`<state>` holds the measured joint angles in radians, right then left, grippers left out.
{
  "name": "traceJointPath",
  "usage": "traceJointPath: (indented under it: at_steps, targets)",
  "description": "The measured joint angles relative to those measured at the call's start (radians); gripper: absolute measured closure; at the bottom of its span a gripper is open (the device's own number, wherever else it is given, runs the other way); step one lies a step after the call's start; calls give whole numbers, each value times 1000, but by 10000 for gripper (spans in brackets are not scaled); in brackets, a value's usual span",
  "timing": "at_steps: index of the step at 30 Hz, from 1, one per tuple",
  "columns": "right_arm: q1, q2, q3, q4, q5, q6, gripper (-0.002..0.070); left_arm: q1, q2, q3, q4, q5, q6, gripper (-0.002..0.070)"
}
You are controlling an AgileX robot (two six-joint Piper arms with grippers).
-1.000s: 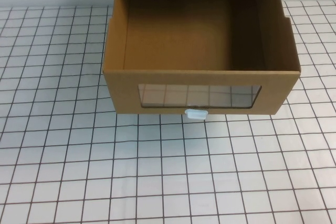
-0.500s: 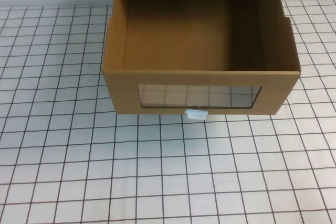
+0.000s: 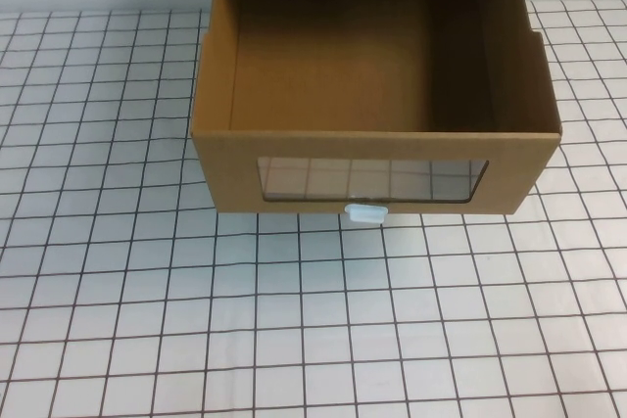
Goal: Open the shoe box
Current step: 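Pull the top drawer of the cardboard box fully open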
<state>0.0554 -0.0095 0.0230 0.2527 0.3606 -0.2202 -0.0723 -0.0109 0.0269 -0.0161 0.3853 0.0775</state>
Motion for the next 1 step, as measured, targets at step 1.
traceJointPath:
  at_steps: [1]
  targets:
    - [0, 0, 0, 0, 0, 0, 689, 0, 0, 0, 0, 0, 0, 678]
